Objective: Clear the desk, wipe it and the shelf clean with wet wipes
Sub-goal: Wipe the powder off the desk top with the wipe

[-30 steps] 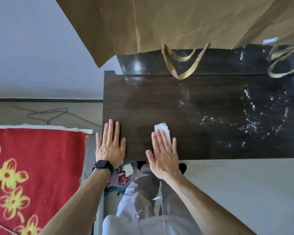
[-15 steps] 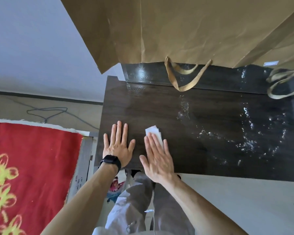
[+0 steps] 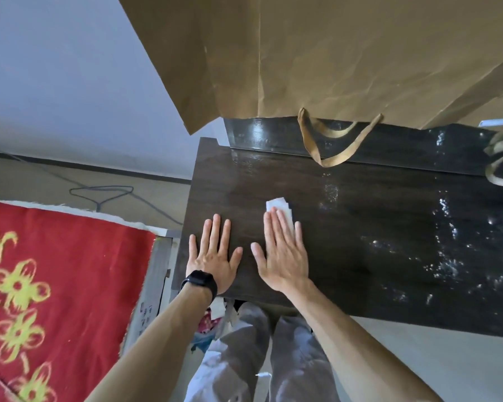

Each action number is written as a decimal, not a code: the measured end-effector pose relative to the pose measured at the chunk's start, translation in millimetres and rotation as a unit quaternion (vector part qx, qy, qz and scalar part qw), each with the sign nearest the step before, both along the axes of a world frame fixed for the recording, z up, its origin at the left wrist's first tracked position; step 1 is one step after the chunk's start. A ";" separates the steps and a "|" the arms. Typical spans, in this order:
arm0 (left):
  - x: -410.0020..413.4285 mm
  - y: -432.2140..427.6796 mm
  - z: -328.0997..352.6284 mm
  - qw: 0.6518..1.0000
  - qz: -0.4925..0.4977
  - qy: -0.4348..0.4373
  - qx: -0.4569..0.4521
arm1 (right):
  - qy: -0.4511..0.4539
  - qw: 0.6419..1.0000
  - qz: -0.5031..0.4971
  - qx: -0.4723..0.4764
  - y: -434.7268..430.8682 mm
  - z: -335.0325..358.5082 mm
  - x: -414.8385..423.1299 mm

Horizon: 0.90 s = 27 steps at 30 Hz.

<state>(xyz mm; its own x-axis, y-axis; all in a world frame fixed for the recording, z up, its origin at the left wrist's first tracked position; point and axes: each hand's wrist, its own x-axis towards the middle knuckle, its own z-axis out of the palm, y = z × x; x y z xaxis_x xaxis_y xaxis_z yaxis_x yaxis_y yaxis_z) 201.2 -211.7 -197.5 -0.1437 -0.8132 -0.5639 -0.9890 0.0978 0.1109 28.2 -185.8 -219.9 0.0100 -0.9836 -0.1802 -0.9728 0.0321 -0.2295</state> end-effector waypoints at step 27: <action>2.1 3.4 -4.1 1.000 0.011 0.012 -0.019 | 0.027 0.971 -0.234 0.051 -55.8 12.3 -78.9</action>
